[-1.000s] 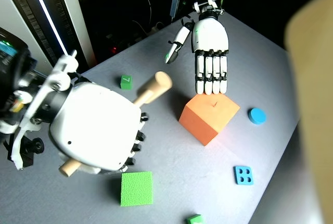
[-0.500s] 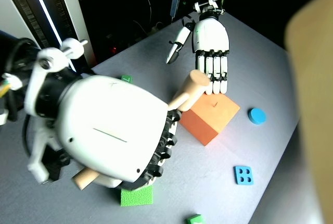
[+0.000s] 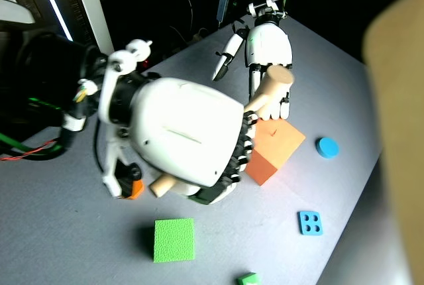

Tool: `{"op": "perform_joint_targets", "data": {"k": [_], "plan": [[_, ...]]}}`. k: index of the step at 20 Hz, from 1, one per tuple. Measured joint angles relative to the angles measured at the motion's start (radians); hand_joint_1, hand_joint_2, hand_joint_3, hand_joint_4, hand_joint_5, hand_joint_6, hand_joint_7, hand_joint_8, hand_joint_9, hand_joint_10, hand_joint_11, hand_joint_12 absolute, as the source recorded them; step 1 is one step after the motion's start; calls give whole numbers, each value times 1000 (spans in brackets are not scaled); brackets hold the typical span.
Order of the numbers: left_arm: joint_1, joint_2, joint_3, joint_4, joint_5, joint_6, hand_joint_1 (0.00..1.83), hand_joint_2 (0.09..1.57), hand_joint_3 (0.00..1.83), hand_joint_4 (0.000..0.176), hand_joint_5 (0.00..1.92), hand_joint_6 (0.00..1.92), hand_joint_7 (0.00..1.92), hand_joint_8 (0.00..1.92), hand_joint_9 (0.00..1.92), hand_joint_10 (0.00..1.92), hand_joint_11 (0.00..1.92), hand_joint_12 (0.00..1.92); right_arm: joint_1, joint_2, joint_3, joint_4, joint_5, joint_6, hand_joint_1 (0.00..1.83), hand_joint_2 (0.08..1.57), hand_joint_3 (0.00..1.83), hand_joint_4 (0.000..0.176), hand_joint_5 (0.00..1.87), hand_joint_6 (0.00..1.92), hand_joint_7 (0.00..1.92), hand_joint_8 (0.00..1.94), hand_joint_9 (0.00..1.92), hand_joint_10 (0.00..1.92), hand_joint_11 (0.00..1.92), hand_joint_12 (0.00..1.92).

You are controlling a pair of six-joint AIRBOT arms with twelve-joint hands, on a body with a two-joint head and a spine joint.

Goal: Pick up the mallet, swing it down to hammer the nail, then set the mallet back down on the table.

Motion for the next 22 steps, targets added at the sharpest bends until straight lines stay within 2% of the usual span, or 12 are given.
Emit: {"op": "perform_joint_targets", "data": {"k": [1, 6, 11, 13, 14, 17, 22], "plan": [[0, 0, 0, 0, 0, 0, 0, 1155, 0, 0, 64, 2, 73, 1, 62, 2, 36, 60, -1, -12, 16, 1, -6, 9, 397, 1564, 20, 176, 1314, 1921, 1596, 1941, 1740, 1921, 1904, 1921], [0, 0, 0, 0, 0, 0, 0, 1153, 0, 0, 99, 13, 106, 12, 92, 12, 66, 77, -1, -65, 72, 1, -27, 9, 356, 1571, 28, 176, 1344, 1921, 1615, 1941, 1741, 1921, 1898, 1921], [0, 0, 0, 0, -2, 0, 0, 1159, 1, 0, 69, 2, 73, 2, 62, 2, 37, 68, -1, -89, 82, -39, -28, 36, 346, 1571, 30, 176, 1323, 1921, 1600, 1941, 1729, 1921, 1885, 1921], [0, 0, 0, 0, -2, 0, 0, 1160, 1, 0, 80, 5, 83, 5, 73, 6, 47, 74, -5, -97, 90, -39, -31, 37, 434, 1571, 26, 176, 1333, 1921, 1609, 1941, 1738, 1921, 1900, 1921], [0, 0, 0, 0, -1, 0, 0, 1160, 1, 0, 80, 4, 83, 4, 75, 6, 47, 75, -5, -100, 97, -39, -32, 39, 536, 1571, 12, 176, 1364, 1921, 1626, 1941, 1744, 1921, 1908, 1921], [0, 0, 0, 0, -2, 0, 0, 1166, 3, 0, 83, 5, 87, 5, 77, 6, 44, 76, -5, -106, 112, -40, -34, 40, 577, 1570, 9, 176, 1387, 1921, 1648, 1941, 1778, 1921, 1921, 1921], [0, 0, 0, 0, -2, 0, 0, 1154, 0, 0, 93, 6, 99, 7, 84, 6, 49, 82, -4, -123, 126, -40, -31, 42, 518, 1571, 35, 176, 1381, 1921, 1644, 1941, 1761, 1921, 1917, 1921]]}}
